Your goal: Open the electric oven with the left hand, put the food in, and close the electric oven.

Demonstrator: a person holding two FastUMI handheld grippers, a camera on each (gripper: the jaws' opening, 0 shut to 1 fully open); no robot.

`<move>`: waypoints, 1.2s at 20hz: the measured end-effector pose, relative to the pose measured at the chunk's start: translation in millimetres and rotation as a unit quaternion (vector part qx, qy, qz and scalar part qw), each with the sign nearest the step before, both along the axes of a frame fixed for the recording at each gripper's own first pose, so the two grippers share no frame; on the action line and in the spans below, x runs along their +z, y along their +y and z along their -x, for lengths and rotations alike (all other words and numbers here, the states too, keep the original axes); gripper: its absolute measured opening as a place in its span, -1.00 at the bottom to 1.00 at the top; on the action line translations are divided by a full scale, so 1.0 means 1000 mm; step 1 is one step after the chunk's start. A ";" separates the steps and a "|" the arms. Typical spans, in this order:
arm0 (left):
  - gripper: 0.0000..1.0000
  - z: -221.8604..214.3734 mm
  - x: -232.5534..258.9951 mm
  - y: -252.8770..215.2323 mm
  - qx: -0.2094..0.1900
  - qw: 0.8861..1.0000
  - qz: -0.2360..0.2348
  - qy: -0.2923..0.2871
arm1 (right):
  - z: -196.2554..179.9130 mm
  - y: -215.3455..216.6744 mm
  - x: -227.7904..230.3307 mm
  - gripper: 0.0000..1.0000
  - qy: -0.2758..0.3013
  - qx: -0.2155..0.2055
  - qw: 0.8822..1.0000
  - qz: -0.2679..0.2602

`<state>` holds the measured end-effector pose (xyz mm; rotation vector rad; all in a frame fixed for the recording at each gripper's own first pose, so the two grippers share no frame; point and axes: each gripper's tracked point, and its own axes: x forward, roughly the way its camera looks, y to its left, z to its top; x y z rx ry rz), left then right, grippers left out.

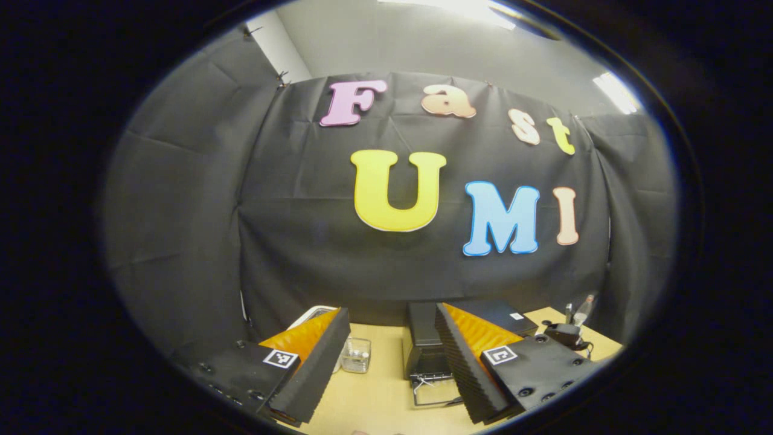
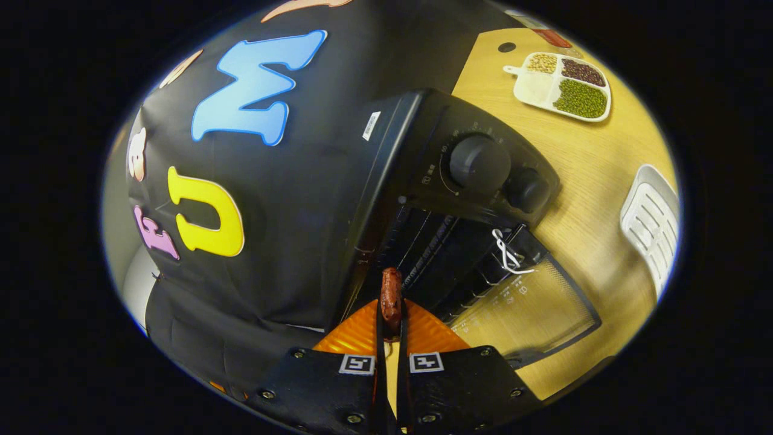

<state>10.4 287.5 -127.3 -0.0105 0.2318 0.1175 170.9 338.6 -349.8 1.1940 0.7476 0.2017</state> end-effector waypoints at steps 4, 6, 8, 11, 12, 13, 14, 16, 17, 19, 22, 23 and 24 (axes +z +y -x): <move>0.92 0.000 -0.001 0.006 -0.001 1.000 -0.001 0.006 | -0.030 0.004 -0.018 -0.87 0.000 -0.069 0.997 0.025; 0.91 -0.001 -0.003 0.011 -0.002 1.000 -0.002 0.009 | -0.038 0.002 -0.033 -0.83 0.014 -0.096 0.994 0.045; 0.91 -0.002 -0.005 0.015 0.002 1.000 0.002 0.010 | -0.038 -0.001 -0.044 -0.73 0.041 -0.101 0.992 0.062; 1.00 -0.004 -0.006 0.017 0.005 1.000 0.020 0.004 | -0.024 -0.011 -0.064 -0.38 0.072 -0.073 0.987 0.121; 1.00 -0.005 -0.008 0.016 0.005 1.000 0.026 0.004 | -0.022 -0.013 -0.063 -0.37 0.069 -0.066 0.986 0.133; 1.00 -0.007 -0.010 0.014 0.003 1.000 0.031 0.004 | -0.020 -0.013 -0.057 -0.14 0.063 -0.055 0.984 0.154; 1.00 -0.011 -0.013 0.011 -0.001 0.999 0.035 0.005 | -0.014 -0.018 -0.057 0.28 0.063 -0.043 0.980 0.183; 1.00 -0.018 -0.015 0.003 -0.011 0.999 0.038 0.004 | -0.004 -0.026 -0.049 0.86 0.053 -0.014 0.969 0.242; 1.00 -0.021 -0.015 -0.001 -0.017 0.999 0.039 0.004 | 0.001 -0.029 -0.041 0.92 0.042 -0.006 0.964 0.264; 1.00 -0.027 -0.019 -0.010 -0.029 0.999 0.043 0.007 | 0.014 -0.042 -0.029 0.93 0.028 0.012 0.951 0.307; 0.99 -0.036 -0.030 -0.029 -0.050 0.998 0.046 0.014 | 0.028 -0.075 -0.003 0.93 -0.021 0.011 0.917 0.397; 0.99 -0.039 -0.035 -0.035 -0.055 0.997 0.044 0.019 | 0.034 -0.086 0.013 0.92 -0.043 0.011 0.904 0.424; 0.99 -0.044 -0.042 -0.042 -0.060 0.997 0.045 0.024 | 0.040 -0.093 0.029 0.93 -0.067 0.018 0.892 0.447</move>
